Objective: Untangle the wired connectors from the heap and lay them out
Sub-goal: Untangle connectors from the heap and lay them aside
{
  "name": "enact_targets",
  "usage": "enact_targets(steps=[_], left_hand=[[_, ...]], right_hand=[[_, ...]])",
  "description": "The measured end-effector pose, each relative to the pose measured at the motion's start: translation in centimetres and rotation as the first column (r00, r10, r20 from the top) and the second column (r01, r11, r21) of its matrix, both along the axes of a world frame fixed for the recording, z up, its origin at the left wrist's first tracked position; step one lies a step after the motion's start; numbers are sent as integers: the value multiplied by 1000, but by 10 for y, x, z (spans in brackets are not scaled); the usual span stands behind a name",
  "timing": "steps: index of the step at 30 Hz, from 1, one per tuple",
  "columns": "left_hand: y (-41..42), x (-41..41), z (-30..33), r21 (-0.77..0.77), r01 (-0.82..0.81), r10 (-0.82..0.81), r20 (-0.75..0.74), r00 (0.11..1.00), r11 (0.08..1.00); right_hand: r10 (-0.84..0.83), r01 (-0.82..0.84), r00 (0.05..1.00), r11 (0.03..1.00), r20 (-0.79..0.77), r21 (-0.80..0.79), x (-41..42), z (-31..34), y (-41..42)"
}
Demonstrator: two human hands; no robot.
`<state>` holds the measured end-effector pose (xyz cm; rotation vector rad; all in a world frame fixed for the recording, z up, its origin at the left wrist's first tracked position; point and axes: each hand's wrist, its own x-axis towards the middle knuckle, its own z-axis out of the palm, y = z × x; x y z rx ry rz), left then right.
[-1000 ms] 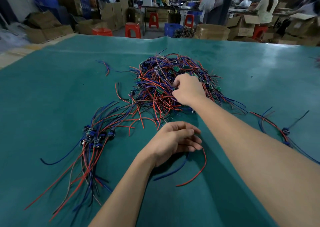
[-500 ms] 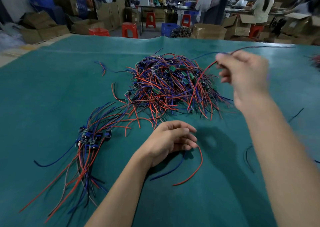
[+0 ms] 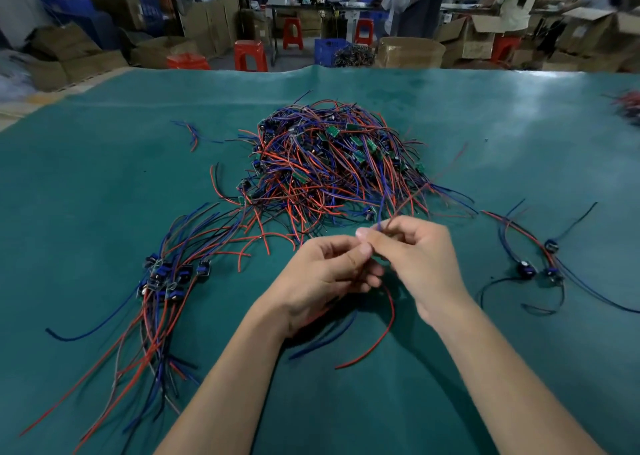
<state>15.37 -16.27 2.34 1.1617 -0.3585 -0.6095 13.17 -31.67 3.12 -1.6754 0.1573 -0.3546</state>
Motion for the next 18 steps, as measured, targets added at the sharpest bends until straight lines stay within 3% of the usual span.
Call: enact_targets(steps=[2, 11, 15, 18], left_hand=[[0, 0, -2, 8, -30, 29, 16, 999, 1000], [0, 3, -3, 78, -67, 64, 33, 997, 995], [0, 3, -3, 85, -31, 25, 78, 997, 996], [1, 4, -5, 94, -27, 18, 99, 995, 995]], right_hand=[[16, -16, 1000, 1000, 14, 19, 1, -5, -2], [261, -208, 962, 889, -78, 407, -2, 6, -14], [140, -109, 989, 906, -47, 410, 2, 5, -19], [-67, 68, 998, 974, -11, 216, 7, 2, -30]])
